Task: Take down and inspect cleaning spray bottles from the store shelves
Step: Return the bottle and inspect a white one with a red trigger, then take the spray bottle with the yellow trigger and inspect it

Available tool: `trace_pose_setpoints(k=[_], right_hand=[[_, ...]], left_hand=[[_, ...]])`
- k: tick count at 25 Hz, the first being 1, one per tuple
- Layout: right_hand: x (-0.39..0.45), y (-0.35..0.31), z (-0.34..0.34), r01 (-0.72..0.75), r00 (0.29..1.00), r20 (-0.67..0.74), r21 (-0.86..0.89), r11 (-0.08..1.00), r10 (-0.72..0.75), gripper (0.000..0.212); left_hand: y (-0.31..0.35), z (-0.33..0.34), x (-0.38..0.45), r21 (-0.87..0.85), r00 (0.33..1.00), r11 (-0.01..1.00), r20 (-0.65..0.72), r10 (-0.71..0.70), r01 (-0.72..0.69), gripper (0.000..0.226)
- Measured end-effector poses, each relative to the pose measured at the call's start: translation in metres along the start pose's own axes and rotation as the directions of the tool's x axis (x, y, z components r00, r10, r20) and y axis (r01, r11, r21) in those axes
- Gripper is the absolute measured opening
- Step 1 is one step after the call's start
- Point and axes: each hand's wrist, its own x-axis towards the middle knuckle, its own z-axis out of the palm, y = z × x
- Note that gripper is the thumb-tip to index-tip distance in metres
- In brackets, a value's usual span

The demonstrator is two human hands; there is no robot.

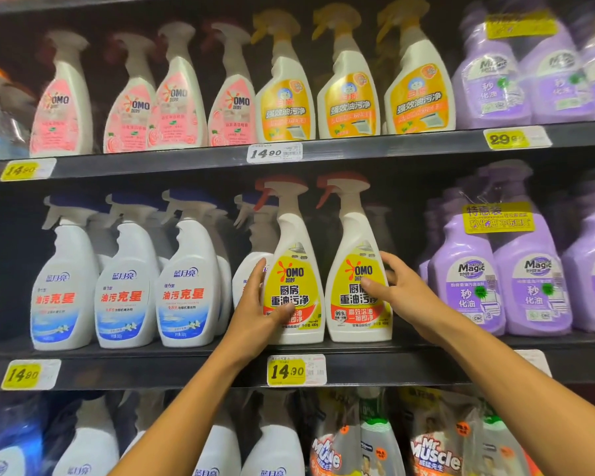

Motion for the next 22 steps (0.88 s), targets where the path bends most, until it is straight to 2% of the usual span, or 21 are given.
trace_pose_setpoints(k=[7, 11, 13, 15, 19, 22], right_hand=[[-0.006, 0.003, 0.000, -0.018, 0.999, -0.028, -0.054, 0.998, 0.017, 0.047], [-0.007, -0.021, -0.006, 0.019, 0.997, -0.067, -0.226, 0.974, -0.035, 0.064], [-0.005, -0.039, -0.012, 0.094, 0.980, -0.130, -0.364, 0.927, -0.151, 0.068], [-0.004, -0.061, -0.014, 0.201, 0.940, -0.166, -0.439, 0.876, -0.299, 0.061], [-0.007, -0.114, -0.011, 0.354, 0.859, -0.119, -0.564, 0.746, -0.498, 0.035], [-0.001, -0.158, -0.007, 0.441, 0.810, -0.081, -0.569, 0.694, -0.581, 0.026]], left_hand=[[0.005, 0.001, -0.003, -0.012, 1.000, 1.000, -0.011, 0.017, -0.017, 0.074], [0.029, 0.001, -0.005, 0.066, 0.983, 0.992, -0.147, 0.112, -0.104, 0.074], [0.051, -0.003, -0.005, 0.105, 0.962, 0.979, -0.190, 0.194, -0.177, 0.069], [0.079, -0.010, -0.002, 0.131, 0.953, 0.964, -0.167, 0.251, -0.231, 0.064], [0.131, -0.024, 0.011, 0.223, 0.913, 0.908, -0.129, 0.387, -0.353, 0.055], [0.170, -0.036, 0.031, 0.218, 0.875, 0.875, -0.129, 0.466, -0.433, 0.045]])
